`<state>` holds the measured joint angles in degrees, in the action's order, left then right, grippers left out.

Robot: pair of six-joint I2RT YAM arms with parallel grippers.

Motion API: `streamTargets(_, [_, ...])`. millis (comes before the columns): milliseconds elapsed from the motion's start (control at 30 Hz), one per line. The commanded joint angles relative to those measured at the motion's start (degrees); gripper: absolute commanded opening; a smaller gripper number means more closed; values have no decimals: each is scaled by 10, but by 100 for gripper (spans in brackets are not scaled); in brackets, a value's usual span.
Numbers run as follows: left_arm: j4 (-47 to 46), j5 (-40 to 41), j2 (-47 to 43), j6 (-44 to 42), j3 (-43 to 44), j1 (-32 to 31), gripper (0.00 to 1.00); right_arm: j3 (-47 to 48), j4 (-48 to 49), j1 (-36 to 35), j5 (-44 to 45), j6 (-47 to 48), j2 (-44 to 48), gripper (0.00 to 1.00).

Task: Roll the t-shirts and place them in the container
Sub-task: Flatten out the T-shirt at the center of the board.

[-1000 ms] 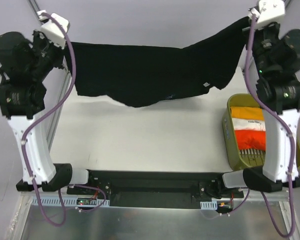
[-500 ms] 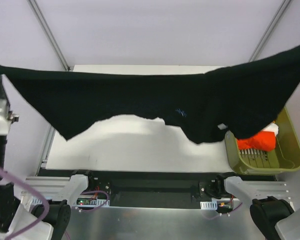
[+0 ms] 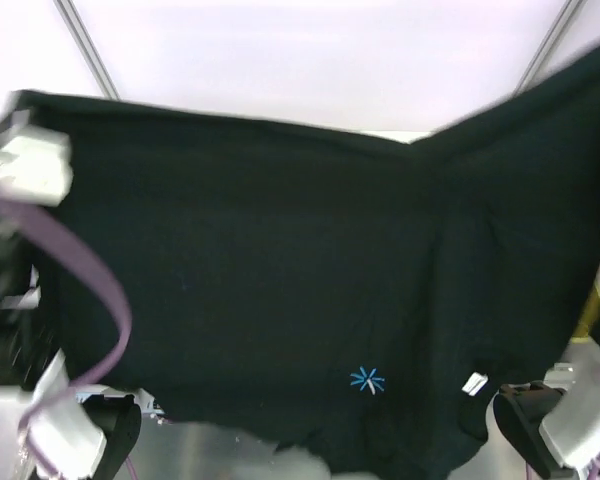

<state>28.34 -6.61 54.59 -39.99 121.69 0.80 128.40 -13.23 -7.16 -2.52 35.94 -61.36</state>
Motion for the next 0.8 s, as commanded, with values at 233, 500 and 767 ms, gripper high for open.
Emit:
streamTargets(233, [2, -133, 160, -6, -338, 2, 0, -349, 83, -5, -40, 19, -144, 1])
streamTargets(500, [0, -116, 465, -33, -306, 4, 0, -304, 90, -24, -4, 40, -442, 1])
streamTargets(767, [4, -74, 666, 1, -135, 10, 0, 34, 64, -38, 101, 142, -764, 1])
